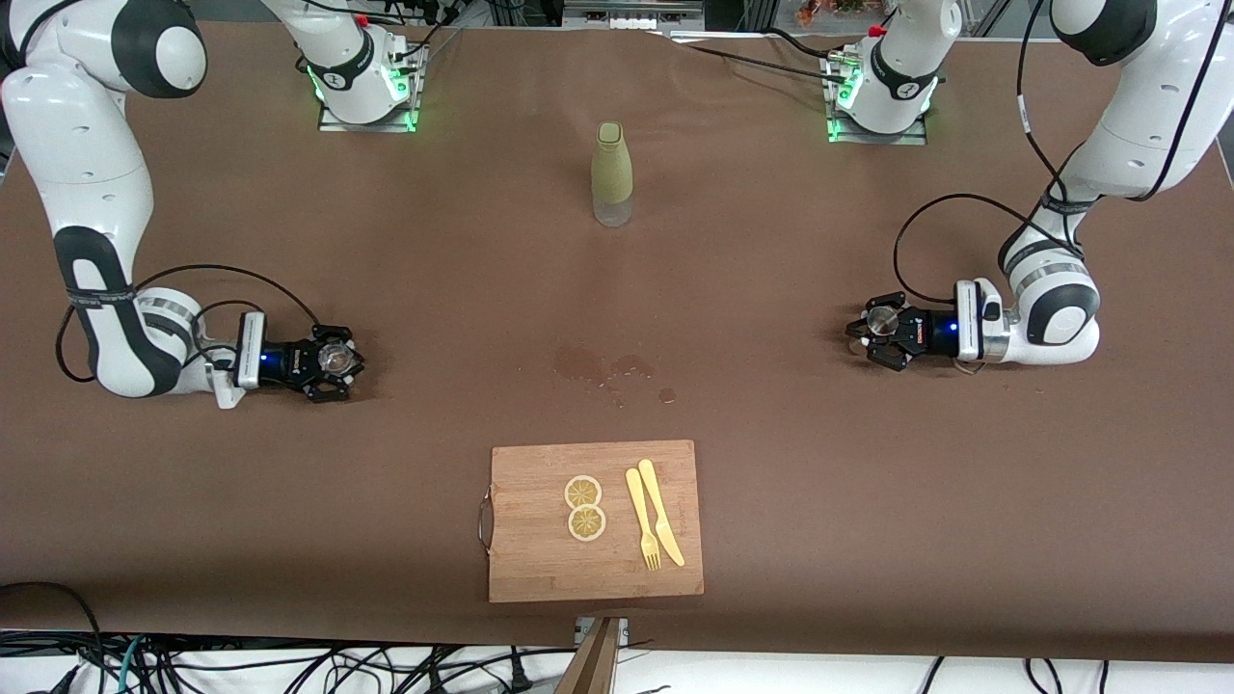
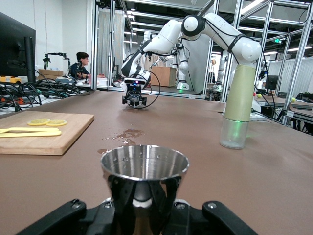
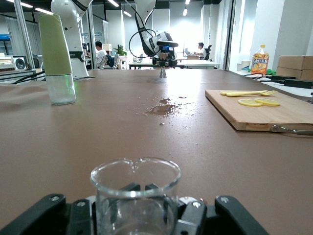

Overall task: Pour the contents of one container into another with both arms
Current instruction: 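Set the beaker down with the right gripper while the left gripper sets the jigger down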

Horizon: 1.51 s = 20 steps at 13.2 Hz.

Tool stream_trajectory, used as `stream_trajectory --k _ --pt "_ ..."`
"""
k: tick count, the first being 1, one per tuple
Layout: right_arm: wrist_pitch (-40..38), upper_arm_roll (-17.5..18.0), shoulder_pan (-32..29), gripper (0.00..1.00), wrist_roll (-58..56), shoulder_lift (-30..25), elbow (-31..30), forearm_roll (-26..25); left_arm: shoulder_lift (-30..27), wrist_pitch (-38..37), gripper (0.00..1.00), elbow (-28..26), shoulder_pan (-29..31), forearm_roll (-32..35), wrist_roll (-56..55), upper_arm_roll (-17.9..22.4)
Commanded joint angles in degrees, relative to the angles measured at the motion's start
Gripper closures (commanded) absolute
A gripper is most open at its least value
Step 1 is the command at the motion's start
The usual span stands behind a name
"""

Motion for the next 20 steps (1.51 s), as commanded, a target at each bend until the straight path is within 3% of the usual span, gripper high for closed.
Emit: stream_trajectory --k 1,5,7,8,10,13,15,20 --pt "0.2 0.2 0.1 0.93 -2.0 0.8 0.2 1.0 1.8 -2.4 1.0 1.1 0.4 1.4 1.1 0.0" --pt "0.2 0.2 0.1 0.8 -2.1 2.4 0.5 0.9 2.6 -2.5 1.0 1.2 0.4 1.5 1.1 0.0" --pt "0.1 0.2 0.1 0.22 -2.2 2.3 0.5 0.9 2.6 -2.5 1.0 1.2 0.3 1.5 1.1 0.6" --pt "-0.1 0.2 0.1 0.0 -2.1 2.2 0.5 0.9 3.0 -2.5 1.0 1.2 0.1 1.5 1.1 0.6" --pt "-0.4 0.1 0.0 0.0 -1.7 1.6 0.6 0.6 3.0 -2.5 1.0 1.2 0.0 1.5 1.1 0.7" --pt "-0.9 -1.6 -1.3 0.0 -1.1 1.3 2.8 -2.0 3.1 -2.5 0.67 1.2 -0.1 1.5 1.1 1.3" --pt "-1.8 -3.7 -1.4 0.0 -1.0 0.9 2.9 -2.5 3.3 -2.4 0.54 1.2 -0.1 1.5 1.1 1.5" --pt "-5.2 -10.4 -1.9 0.0 4.3 -2.0 3.0 -4.8 3.5 -2.3 0.41 1.7 -0.1 2.2 1.5 1.8"
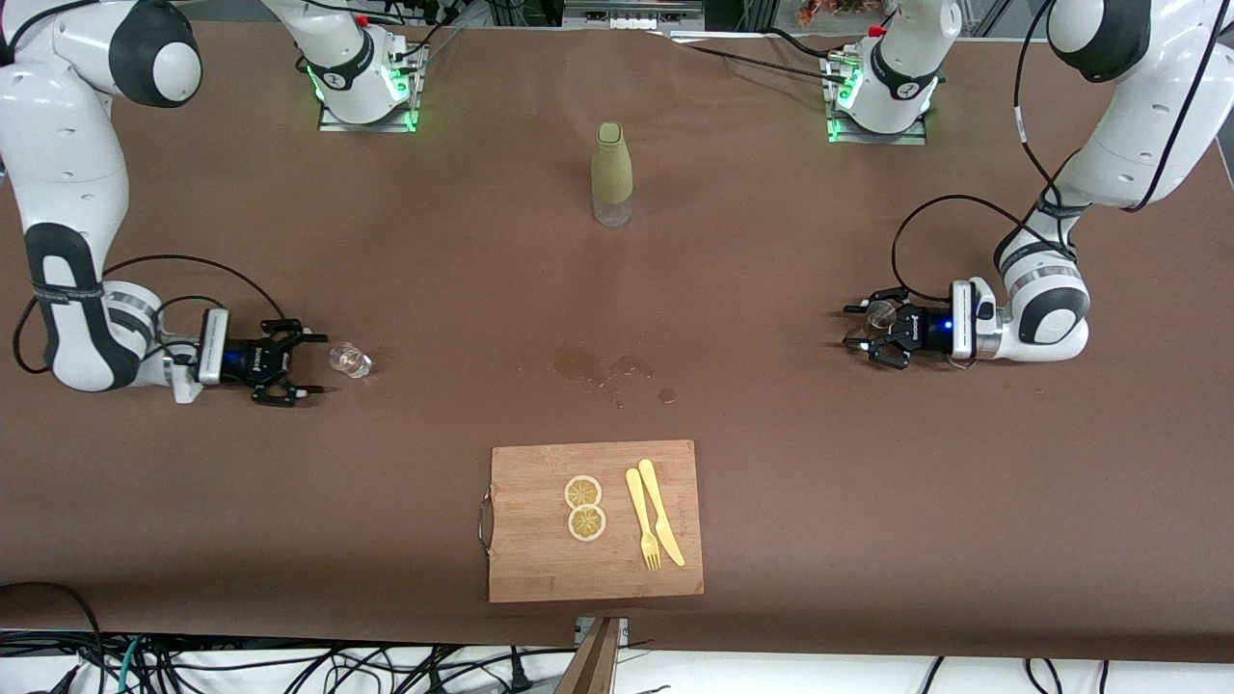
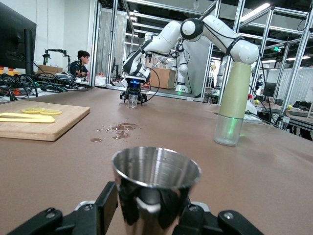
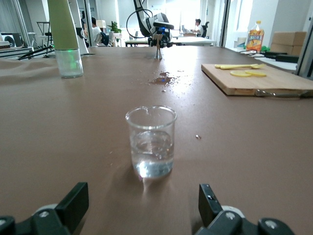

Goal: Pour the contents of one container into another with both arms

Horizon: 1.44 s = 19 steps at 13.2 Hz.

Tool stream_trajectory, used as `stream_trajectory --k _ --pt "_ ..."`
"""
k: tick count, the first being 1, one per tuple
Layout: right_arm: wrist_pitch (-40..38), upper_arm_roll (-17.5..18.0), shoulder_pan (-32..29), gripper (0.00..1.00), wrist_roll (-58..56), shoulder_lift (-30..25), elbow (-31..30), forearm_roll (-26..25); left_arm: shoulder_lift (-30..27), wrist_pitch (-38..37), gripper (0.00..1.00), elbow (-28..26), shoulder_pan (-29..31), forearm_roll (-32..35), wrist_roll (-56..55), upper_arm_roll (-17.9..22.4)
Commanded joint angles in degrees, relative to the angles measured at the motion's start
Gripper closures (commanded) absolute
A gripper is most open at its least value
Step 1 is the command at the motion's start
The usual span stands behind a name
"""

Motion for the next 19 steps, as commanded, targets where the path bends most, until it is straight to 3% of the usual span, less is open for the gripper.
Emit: stream_trajectory --k 1,2,6,10,12,16,19 --pt "-2.3 -3.4 0.1 0.0 6.2 -4.0 -0.2 -1.8 1.0 -1.5 0.15 1.7 -0.3 1.7 1.4 1.2" --pt "-2.4 -3.8 0.1 0.0 9.5 -6.1 -0.2 -3.9 1.0 -1.5 0.0 1.8 -0.6 1.8 2.2 1.5" --pt "-6.1 -6.3 0.0 0.0 22.2 -12.2 -0.2 -6.3 0.2 -1.5 0.0 2.6 -0.8 5.2 3.2 5.2" --pt "-7.9 -6.6 0.0 0.0 38.8 -21.4 -0.2 -12.4 -3.9 -1.6 0.0 5.3 -1.3 13.6 -0.7 8.9" --pt "-9.1 -6.6 0.1 0.0 46.6 -24.7 -0.2 -14.2 -8.1 -1.5 0.0 6.4 -1.4 19.2 -6.2 10.8" --pt "-9.4 -6.3 1.4 0.0 61.5 -29.2 -0.2 -15.8 -19.5 -0.8 0.0 6.7 -1.4 30.1 -23.1 10.9" --pt "-8.2 -6.0 3.8 0.0 76.5 -37.0 -1.0 -24.1 -27.3 1.3 0.0 8.4 -2.5 36.6 -39.1 10.9"
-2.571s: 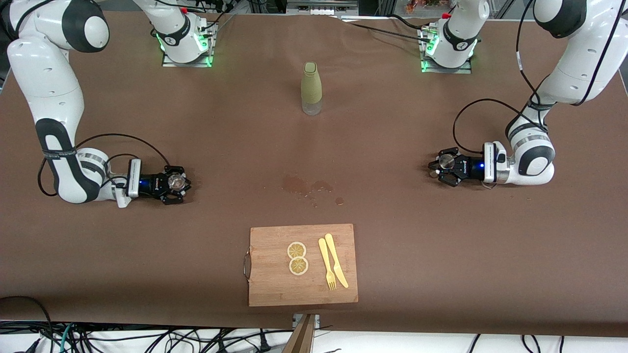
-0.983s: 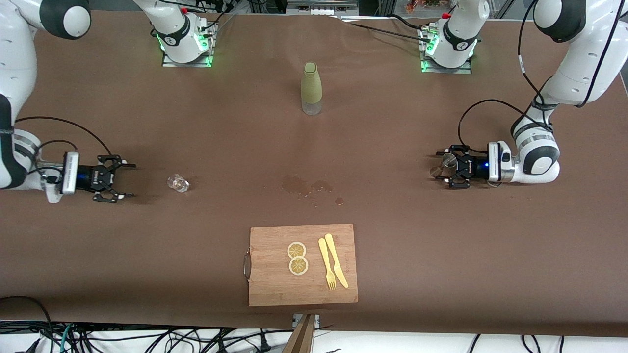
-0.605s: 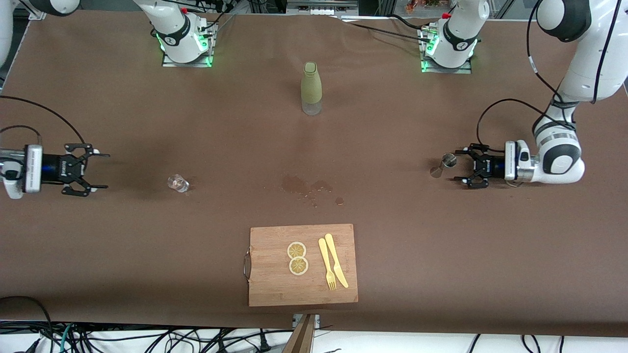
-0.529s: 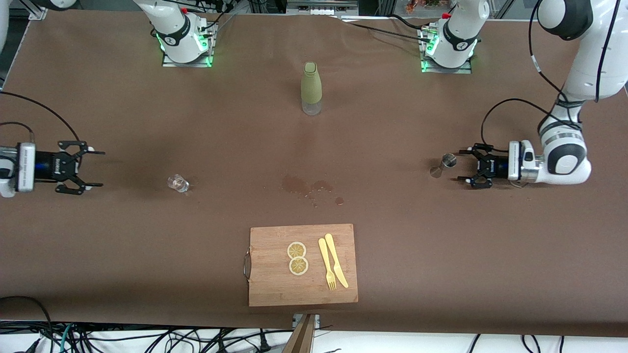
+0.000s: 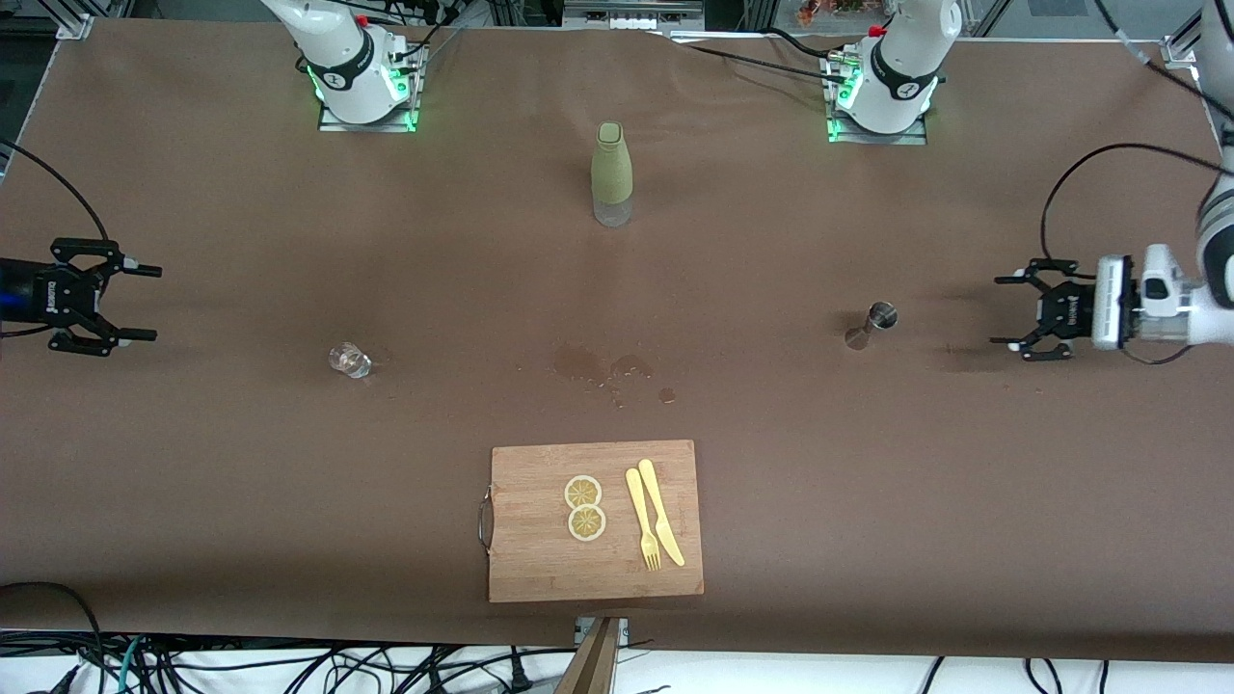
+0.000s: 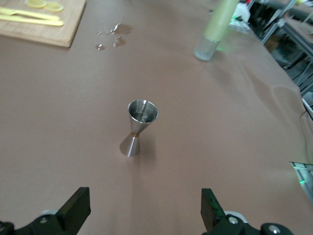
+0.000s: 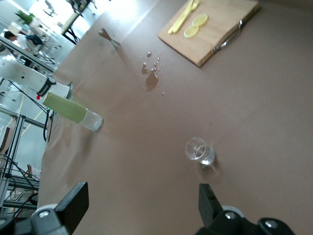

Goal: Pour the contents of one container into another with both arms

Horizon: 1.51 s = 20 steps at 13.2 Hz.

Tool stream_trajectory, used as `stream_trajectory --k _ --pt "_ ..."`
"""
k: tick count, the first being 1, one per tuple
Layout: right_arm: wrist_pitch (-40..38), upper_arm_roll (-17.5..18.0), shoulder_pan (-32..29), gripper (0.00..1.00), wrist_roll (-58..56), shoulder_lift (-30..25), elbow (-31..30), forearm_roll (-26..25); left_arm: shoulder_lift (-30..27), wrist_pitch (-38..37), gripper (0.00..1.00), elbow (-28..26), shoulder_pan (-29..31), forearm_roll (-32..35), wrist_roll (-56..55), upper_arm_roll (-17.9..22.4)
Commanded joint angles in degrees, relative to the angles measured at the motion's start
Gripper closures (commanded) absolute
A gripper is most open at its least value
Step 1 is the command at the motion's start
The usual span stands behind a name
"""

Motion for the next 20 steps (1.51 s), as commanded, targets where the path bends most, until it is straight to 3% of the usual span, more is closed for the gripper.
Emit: stream_trajectory --k 1,7,11,14,16,20 --pt "1.3 0.4 1.8 0.0 12.9 -7.7 -2.5 -5.7 -7.7 1.9 0.0 1.4 -2.4 6.5 -15.1 0.6" --pt "3.4 1.3 6.9 0.0 40.8 -15.2 -3.0 -18.6 -20.2 2.1 0.0 3.4 -13.8 22.5 -54.3 1.0" --pt "4.2 10.2 6.2 0.0 55.6 -19.4 -2.8 -30.9 -24.8 0.8 0.0 5.2 -22.8 33.2 -72.8 3.2" --pt "3.7 17.0 6.1 0.0 65.1 -21.1 -2.6 -41.8 -25.8 -2.4 0.0 6.8 -25.6 35.6 -86.1 2.9" --pt "3.9 19.6 6.2 0.0 69.0 -21.7 -2.7 -43.8 -26.1 -5.1 0.0 8.5 -26.4 35.6 -98.0 2.7" --pt "6.5 17.7 9.2 0.0 69.3 -25.4 -4.9 -44.3 -28.2 -9.3 0.0 9.0 -26.7 35.5 -110.7 2.8"
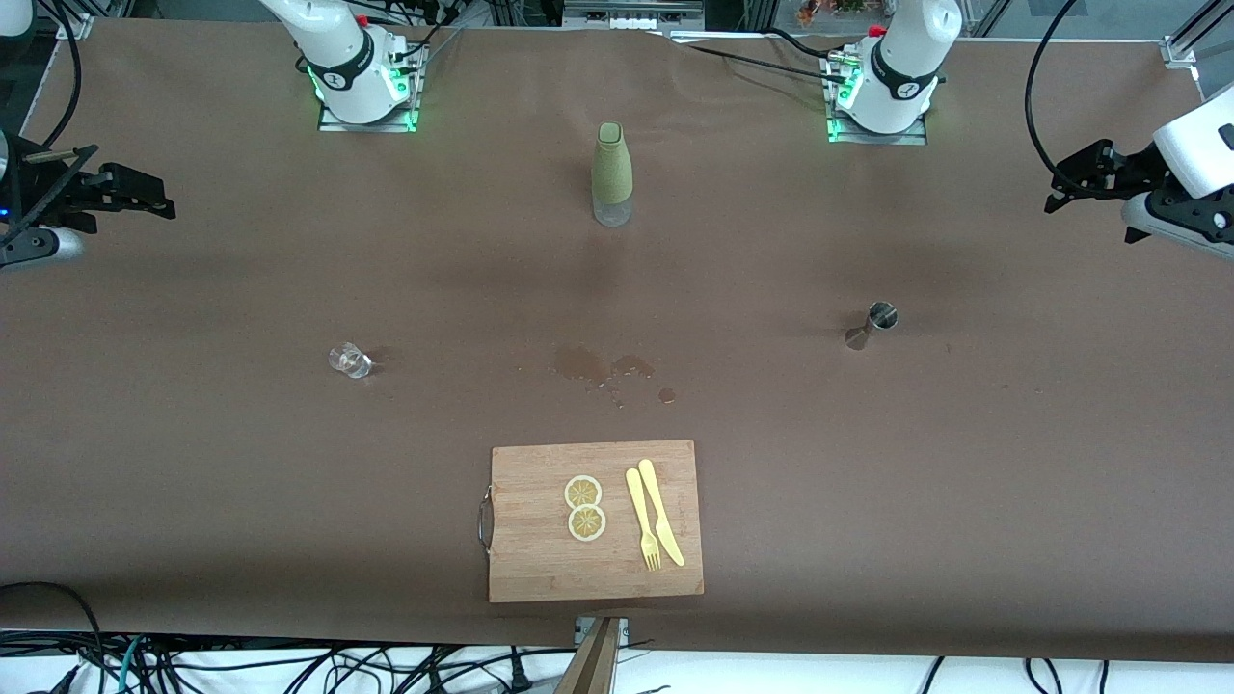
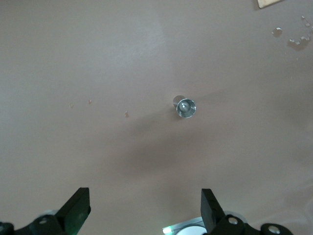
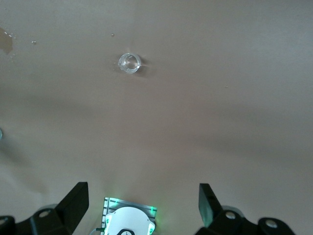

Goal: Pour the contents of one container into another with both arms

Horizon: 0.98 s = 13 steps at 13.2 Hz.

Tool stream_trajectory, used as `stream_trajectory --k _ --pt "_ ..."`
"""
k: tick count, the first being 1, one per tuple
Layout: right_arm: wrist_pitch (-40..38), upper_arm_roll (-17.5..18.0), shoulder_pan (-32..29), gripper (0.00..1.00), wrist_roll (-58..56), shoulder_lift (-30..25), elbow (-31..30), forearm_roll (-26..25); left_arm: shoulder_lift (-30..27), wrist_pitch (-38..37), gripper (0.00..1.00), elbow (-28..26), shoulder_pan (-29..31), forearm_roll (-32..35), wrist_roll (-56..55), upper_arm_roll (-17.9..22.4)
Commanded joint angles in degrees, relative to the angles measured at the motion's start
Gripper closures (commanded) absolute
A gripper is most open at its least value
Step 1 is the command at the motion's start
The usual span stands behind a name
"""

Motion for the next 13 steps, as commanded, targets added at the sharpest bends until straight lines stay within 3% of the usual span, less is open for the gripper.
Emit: stream_trajectory --k 1,3,7,13 --pt "3.2 -4.1 4.1 0.0 1.1 -4.3 -3.9 -0.4 -3.1 -4.5 0.0 0.6 -0.9 1.7 -8.9 0.6" --pt "2.5 -6.2 4.8 0.0 0.6 -4.2 -4.2 0.7 -3.8 -4.6 0.0 0.1 -0.8 2.2 -8.2 0.7" --pt "5.0 -6.6 4.7 0.0 2.6 -4.0 -3.8 0.6 -3.2 -1.1 0.0 -2.1 -0.1 2.9 -7.8 1.0" --pt "8.0 -6.7 4.6 0.0 4.4 -3.1 -3.2 0.9 -1.6 -0.6 0.0 -0.6 0.9 0.8 -7.7 0.9"
